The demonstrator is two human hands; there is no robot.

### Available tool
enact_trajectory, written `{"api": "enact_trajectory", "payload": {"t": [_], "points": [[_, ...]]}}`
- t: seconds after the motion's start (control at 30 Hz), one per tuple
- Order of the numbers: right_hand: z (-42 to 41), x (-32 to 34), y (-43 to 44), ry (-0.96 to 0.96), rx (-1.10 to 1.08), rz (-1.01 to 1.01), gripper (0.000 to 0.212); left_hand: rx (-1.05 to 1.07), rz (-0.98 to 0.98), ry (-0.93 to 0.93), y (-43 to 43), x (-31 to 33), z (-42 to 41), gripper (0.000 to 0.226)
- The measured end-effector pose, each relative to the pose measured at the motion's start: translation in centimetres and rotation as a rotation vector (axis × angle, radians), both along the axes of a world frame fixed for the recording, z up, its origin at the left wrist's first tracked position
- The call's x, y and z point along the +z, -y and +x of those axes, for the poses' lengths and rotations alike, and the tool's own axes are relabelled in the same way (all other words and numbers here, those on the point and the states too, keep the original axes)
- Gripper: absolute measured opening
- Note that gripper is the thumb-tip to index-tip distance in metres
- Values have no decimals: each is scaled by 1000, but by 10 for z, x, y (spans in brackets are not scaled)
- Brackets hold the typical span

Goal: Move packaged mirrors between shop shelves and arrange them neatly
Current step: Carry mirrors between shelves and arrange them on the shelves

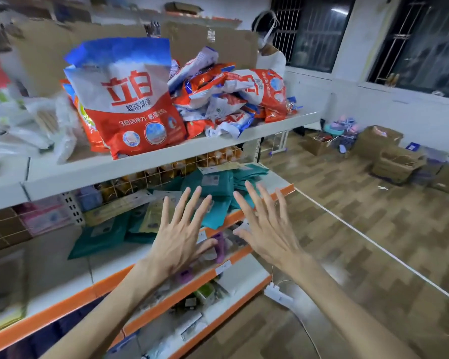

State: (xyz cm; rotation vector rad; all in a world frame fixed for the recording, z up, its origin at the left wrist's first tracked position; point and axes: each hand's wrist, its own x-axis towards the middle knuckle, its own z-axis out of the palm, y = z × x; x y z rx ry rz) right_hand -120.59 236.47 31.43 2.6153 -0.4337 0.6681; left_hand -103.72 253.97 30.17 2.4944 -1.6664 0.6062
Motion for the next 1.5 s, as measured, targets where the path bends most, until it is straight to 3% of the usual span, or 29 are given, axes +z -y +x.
{"api": "enact_trajectory", "payload": {"t": [0.27, 0.57, 0.77, 0.93, 1.13, 1.5], "points": [[55, -50, 84, -78, 106, 141, 86, 206, 100, -56, 52, -44, 33, 91], [126, -69, 178, -164, 322, 185, 92, 481, 47, -125, 99, -56, 53, 87], [183, -77, 176, -295, 446, 241, 82, 565, 60, -142, 105, -56, 62, 83], [229, -76, 164, -310, 515, 246, 87, 600, 107, -132, 106, -60, 85, 83], [250, -90, 165, -310, 462, 240, 73, 604, 111, -226, 105, -75, 122, 85], [278, -146, 224, -400, 132, 449, 85, 617, 154, -337, 88, -160, 163, 83]]}}
